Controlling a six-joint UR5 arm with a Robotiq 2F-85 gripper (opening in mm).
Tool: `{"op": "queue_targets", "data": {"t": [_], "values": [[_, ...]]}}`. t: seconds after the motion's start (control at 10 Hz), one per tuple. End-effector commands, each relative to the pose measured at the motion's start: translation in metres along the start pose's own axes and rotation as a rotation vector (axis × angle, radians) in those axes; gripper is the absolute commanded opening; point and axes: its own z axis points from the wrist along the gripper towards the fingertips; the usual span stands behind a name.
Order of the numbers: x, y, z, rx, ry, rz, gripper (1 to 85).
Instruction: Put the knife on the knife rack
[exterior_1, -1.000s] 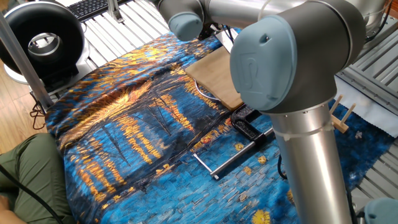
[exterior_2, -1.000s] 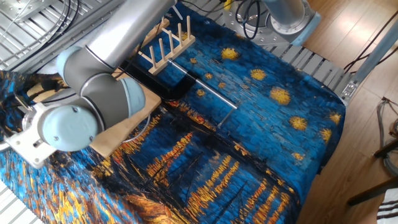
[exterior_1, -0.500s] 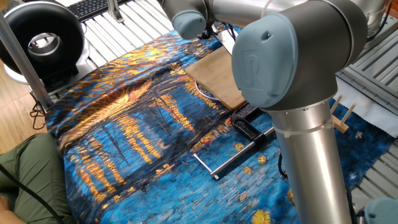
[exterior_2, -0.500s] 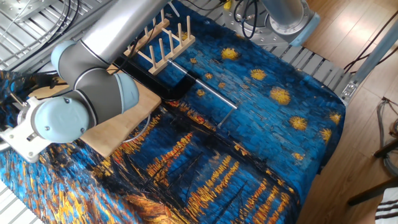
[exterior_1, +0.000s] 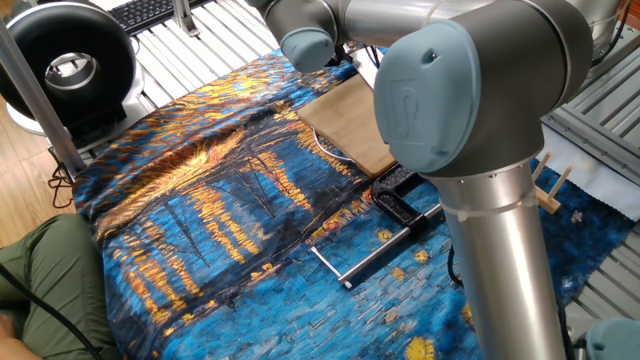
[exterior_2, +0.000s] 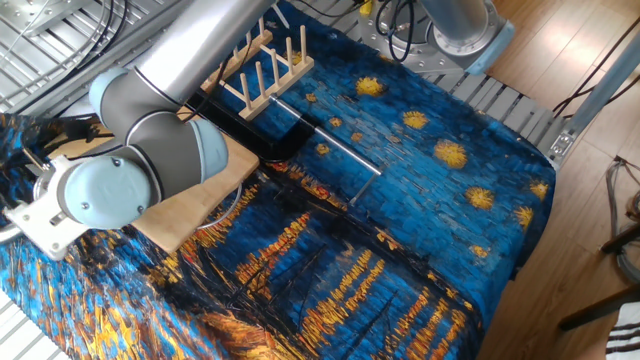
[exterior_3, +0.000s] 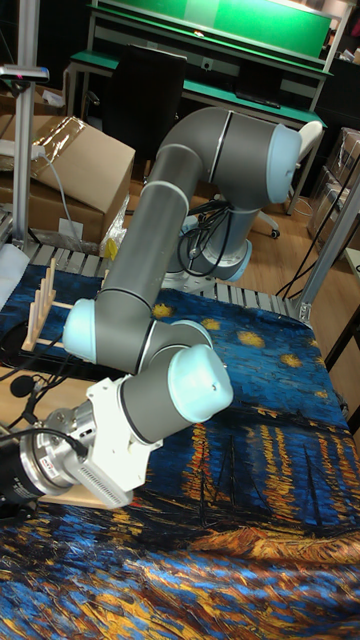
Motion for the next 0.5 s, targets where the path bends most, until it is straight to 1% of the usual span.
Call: {"op": "queue_targets", "data": {"t": [0.0, 0.3, 0.4], "values": [[0.0077, 0.0058, -0.0046, -0.001, 0.020, 0.018, 44.0], [0.0110, 0.0113, -0.0104, 0.001, 0.025, 0.027, 44.0], [0.0113, 0.0144, -0.0106, -0.008, 0.025, 0.034, 44.0]]}}
